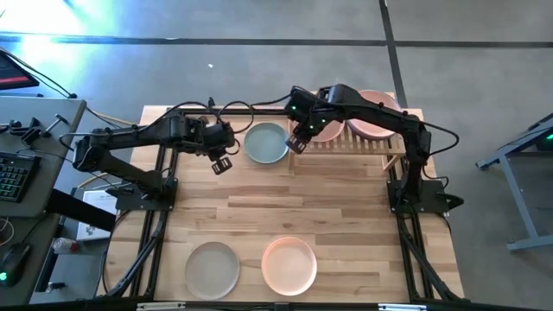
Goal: Place and stack plates onto a shelf
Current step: Stack the light blue plate on the top of the light brown plate on the shelf
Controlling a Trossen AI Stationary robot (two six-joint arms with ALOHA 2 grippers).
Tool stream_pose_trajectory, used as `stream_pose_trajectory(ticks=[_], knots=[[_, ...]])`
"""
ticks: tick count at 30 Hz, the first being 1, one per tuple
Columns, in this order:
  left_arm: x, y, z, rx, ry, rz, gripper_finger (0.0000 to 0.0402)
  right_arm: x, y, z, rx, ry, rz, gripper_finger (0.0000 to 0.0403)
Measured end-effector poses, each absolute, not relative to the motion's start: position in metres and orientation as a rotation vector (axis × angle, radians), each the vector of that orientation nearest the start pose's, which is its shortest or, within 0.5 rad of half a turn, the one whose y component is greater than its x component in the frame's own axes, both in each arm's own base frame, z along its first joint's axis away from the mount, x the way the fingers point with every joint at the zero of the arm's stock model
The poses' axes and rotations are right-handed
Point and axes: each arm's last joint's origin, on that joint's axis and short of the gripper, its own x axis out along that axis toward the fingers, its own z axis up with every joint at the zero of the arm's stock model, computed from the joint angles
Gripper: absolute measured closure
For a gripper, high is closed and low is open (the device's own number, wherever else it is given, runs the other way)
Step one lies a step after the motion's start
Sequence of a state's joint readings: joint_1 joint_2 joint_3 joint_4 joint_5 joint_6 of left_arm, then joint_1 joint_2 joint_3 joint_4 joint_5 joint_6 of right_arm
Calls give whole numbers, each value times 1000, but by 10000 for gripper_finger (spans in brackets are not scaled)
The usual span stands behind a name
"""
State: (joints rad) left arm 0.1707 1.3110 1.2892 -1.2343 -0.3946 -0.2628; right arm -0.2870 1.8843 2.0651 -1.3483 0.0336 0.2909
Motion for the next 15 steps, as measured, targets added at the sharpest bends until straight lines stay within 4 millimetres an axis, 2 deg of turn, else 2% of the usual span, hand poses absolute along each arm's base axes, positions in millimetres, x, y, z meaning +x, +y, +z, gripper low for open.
stream_pose_trajectory(ticks=[7,10,15], knots=[[237,53,317,134,1235,496,312,351,-73,416,373,987,-356,339],[240,57,313,167,1266,477,312,345,-56,434,370,948,-346,339],[244,69,308,192,1290,475,312,331,-31,445,309,936,-371,339]])
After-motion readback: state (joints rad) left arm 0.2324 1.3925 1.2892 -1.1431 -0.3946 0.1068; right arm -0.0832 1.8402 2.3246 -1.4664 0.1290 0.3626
